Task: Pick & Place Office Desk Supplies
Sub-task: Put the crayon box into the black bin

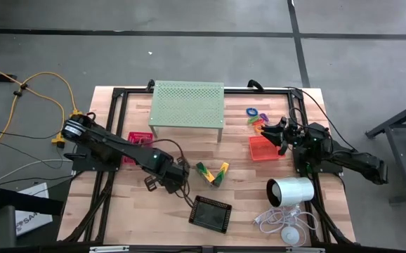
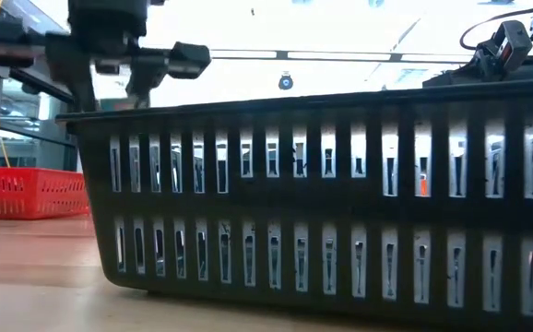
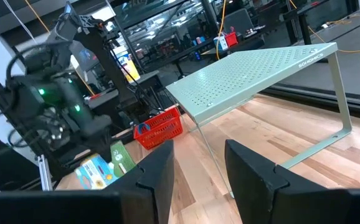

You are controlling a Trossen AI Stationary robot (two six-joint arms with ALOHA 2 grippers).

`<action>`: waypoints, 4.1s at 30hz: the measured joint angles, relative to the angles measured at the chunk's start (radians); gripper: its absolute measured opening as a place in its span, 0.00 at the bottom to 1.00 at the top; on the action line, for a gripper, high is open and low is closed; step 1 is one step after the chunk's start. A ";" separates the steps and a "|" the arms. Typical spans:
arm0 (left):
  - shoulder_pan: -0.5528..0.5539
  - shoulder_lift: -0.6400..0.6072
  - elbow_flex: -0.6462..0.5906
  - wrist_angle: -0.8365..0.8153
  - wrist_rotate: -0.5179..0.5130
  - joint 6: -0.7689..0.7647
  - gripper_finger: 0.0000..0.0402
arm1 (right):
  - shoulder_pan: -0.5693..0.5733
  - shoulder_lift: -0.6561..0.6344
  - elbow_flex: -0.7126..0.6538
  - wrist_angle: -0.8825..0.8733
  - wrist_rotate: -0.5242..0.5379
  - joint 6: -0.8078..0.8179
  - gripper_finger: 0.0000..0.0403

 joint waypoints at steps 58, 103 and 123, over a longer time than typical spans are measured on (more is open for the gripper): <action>-0.094 0.151 0.423 -0.104 -0.024 -0.980 0.25 | 0.000 0.000 0.000 0.000 0.000 0.000 0.32; -0.095 0.394 0.633 0.050 0.106 -0.817 0.25 | 0.000 0.002 0.000 0.002 -0.001 0.000 0.32; -0.088 0.465 0.631 0.054 0.087 -0.742 0.25 | 0.000 0.003 0.000 0.001 0.000 0.000 0.32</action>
